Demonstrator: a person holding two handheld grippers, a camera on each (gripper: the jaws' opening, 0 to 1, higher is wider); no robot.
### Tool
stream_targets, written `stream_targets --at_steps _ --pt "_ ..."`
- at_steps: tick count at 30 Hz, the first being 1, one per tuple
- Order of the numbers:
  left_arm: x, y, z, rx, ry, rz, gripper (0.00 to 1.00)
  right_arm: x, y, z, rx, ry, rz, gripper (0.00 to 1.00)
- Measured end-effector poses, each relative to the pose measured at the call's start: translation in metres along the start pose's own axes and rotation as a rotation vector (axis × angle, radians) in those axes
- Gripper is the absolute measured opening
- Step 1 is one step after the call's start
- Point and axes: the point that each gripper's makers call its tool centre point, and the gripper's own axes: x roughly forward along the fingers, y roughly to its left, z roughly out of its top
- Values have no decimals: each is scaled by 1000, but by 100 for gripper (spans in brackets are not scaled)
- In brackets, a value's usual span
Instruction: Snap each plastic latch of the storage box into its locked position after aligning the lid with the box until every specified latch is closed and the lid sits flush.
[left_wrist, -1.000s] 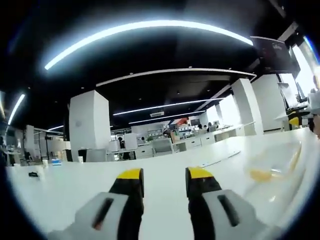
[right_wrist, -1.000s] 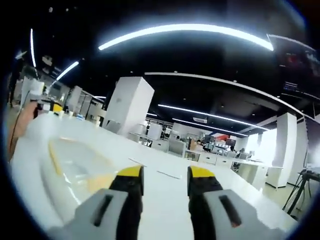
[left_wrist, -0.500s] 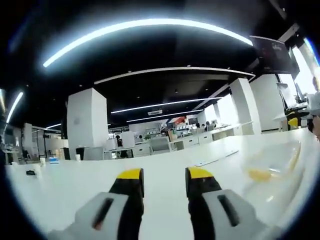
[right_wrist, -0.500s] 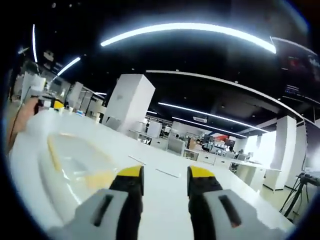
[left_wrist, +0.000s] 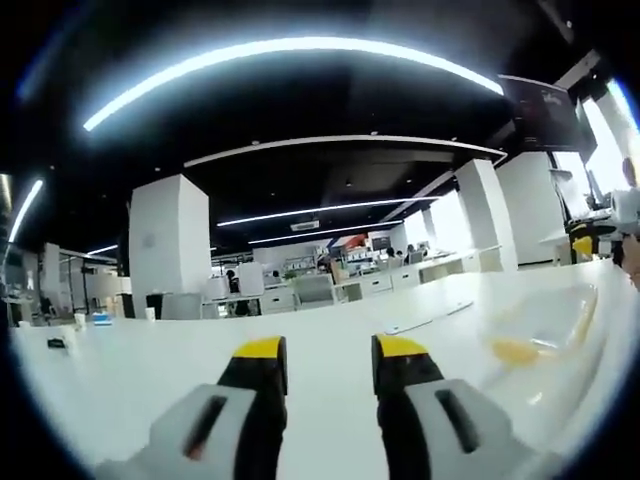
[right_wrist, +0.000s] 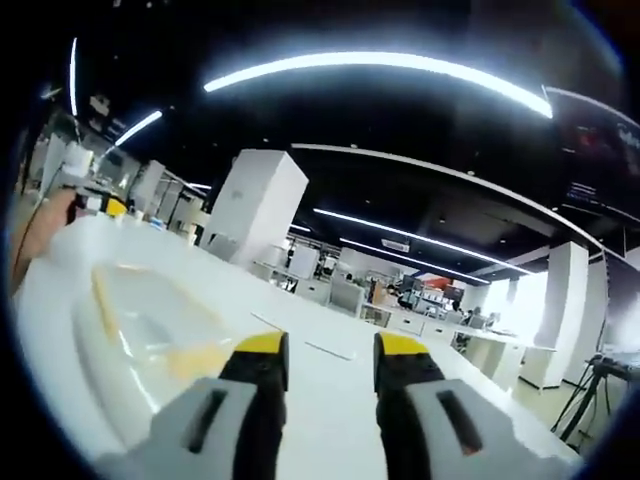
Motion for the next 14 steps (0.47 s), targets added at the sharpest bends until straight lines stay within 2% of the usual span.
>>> stream_targets --at_steps 6,14 --pt "-8 6 0 -17 -22 14 33 -3 4 0 -1 -6 0 33" --pt "-9 4 -4 -23 -15 -1 33 0 9 -4 -12 10 13 33"
